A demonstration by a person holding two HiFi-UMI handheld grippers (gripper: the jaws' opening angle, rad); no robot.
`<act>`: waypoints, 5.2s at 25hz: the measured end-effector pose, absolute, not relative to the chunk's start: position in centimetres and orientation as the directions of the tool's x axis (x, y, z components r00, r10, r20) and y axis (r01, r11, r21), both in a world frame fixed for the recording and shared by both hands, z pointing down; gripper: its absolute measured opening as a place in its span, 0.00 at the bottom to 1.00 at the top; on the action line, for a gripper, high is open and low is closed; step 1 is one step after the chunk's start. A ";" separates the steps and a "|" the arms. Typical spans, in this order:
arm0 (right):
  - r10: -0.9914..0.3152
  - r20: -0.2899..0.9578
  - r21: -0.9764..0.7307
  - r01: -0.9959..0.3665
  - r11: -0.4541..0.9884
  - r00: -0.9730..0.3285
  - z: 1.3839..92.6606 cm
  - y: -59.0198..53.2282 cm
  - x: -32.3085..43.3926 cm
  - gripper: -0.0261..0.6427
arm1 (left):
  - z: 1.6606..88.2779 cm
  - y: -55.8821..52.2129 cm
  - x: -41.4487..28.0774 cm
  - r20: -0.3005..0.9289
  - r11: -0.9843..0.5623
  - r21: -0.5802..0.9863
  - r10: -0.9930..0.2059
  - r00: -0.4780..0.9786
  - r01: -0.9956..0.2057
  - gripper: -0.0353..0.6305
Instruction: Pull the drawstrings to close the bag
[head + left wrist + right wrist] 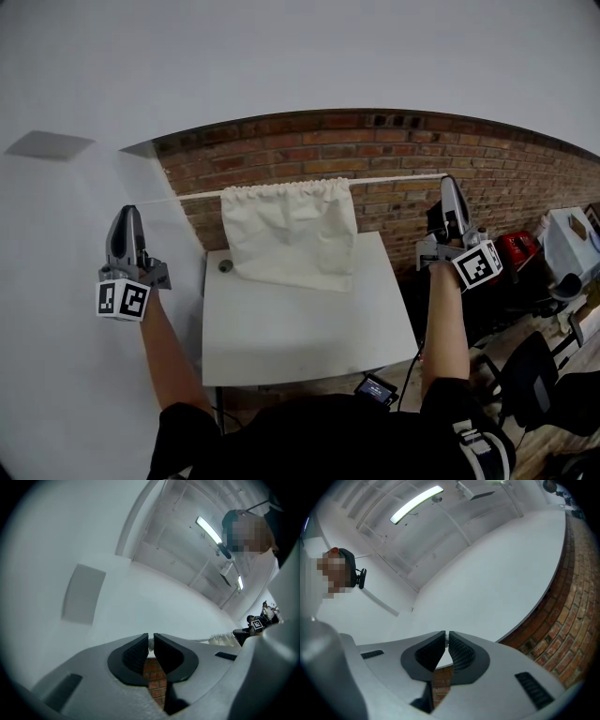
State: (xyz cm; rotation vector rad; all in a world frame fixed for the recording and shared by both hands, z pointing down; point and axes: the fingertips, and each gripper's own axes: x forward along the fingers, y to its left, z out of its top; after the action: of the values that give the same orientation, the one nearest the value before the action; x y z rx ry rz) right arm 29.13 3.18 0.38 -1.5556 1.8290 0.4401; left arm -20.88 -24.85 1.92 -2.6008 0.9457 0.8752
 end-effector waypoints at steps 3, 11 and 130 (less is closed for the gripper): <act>-0.724 -0.688 -0.180 -0.956 0.230 -0.045 0.5 3.1 29.3 0.08 | 2.1 -25.1 -21.0 -0.613 -0.766 -0.013 -0.502 0.610 -0.643 0.12; -0.715 -0.699 -0.222 -0.943 0.247 -0.023 1.1 3.4 30.6 0.08 | 2.2 -25.3 -21.3 -0.617 -0.767 -0.002 -0.504 0.604 -0.642 0.12; -0.894 -0.406 -0.073 -0.968 0.242 -0.192 6.2 1.8 31.6 0.09 | 5.6 -25.0 -19.8 -0.488 -0.809 0.020 -0.520 0.701 -0.587 0.13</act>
State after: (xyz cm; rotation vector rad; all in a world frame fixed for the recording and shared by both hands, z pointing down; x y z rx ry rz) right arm 31.63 1.81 6.19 -1.7116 2.1569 0.2805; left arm -19.77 -25.01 5.61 -2.7691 0.9066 0.7317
